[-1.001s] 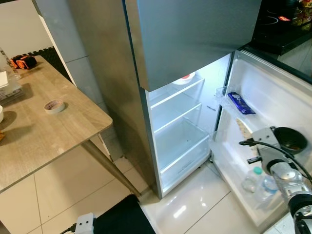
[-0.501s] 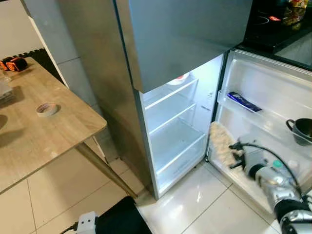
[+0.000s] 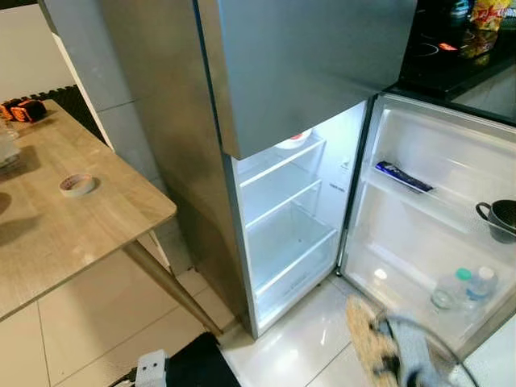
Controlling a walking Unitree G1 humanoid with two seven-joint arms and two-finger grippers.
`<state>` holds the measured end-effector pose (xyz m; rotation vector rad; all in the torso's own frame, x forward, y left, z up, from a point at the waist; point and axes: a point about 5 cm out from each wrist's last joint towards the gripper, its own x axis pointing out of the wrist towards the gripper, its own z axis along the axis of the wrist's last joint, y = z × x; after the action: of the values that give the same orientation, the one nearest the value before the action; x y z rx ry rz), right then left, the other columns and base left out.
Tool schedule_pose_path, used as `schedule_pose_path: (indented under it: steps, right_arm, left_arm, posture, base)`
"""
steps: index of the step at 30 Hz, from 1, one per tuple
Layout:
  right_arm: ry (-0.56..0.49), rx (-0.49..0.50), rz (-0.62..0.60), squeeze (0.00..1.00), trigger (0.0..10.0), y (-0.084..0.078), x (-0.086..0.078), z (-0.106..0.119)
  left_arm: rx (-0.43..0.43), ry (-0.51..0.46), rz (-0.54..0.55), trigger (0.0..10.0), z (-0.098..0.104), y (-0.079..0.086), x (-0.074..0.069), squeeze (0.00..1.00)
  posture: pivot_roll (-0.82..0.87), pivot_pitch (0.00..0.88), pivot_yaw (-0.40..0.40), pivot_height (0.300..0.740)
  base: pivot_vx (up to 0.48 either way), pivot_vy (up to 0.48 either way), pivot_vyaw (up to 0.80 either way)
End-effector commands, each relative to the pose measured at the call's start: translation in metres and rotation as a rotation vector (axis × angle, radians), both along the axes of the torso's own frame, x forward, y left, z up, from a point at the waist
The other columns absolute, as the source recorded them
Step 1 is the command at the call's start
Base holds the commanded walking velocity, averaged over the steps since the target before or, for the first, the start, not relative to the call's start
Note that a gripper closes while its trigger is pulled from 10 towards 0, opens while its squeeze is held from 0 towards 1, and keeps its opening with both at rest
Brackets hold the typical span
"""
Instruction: Restocking fridge
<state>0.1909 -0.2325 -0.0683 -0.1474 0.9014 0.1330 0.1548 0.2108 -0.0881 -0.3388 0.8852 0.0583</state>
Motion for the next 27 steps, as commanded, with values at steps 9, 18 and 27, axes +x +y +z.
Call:
schedule_pose_path:
  steps: [9, 18, 27]
  right_arm:
    - [0.186, -0.056, -0.03, 0.0, 10.0, -0.01, -0.053, -0.022]
    - [0.209, -0.083, -0.034, 0.0, 10.0, -0.013, -0.059, -0.024]
    - [0.182, -0.078, -0.012, 0.0, 10.0, -0.005, -0.047, -0.022]
  left_arm:
    - [-0.016, 0.07, -0.057, 10.0, -0.009, -0.019, -0.015, 0.0]
    - [-0.02, 0.082, -0.054, 10.0, -0.011, -0.021, -0.018, 0.0]
    - [-0.027, 0.084, -0.055, 10.0, -0.011, -0.021, -0.017, 0.0]
  posture:
    - [-0.1, 0.0, 0.005, 0.74]
    - [-0.1, 0.0, 0.006, 0.74]
    - [-0.1, 0.0, 0.008, 0.74]
  base:
    - [0.0, 0.0, 0.68]
    - [0.0, 0.0, 0.68]
    - [0.0, 0.0, 0.68]
